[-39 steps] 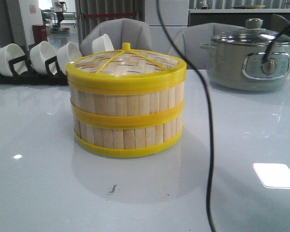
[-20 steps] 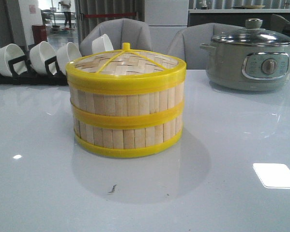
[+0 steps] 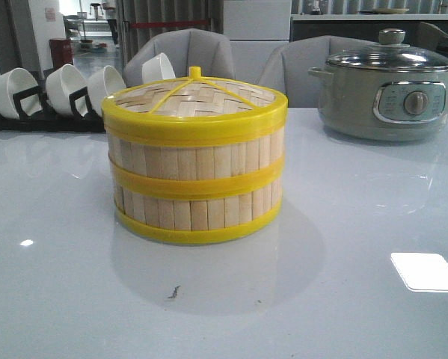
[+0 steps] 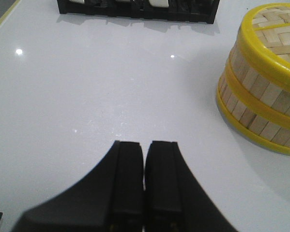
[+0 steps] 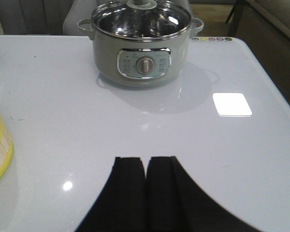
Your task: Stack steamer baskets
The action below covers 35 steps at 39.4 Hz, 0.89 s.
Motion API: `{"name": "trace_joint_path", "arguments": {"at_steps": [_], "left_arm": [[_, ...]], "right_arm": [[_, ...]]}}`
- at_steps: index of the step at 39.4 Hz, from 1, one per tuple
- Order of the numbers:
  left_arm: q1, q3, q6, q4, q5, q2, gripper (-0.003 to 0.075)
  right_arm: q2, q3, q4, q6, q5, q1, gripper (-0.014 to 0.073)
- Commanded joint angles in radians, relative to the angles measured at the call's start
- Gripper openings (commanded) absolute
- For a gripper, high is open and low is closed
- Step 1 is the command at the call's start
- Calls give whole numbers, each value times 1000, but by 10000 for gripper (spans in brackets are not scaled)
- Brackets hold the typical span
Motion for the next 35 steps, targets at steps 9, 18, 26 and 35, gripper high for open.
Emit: {"name": "trace_joint_path", "arguments": {"at_steps": [9,18,26,35], "left_arm": [[-8,-30,-8,0,-88,1,85],[-8,-30,-8,0,-88,1,85],[-8,-30,-8,0,-88,1,85],[-8,-30,-8,0,-88,1,85]], "right_arm": [[-223,222,-17,-8,-191,-57,55],[-267,335,-17,-8,-357,-57,55],[-268,340,-17,-8,-405,-57,55],[-268,340,-17,-8,-392,-57,55]]}}
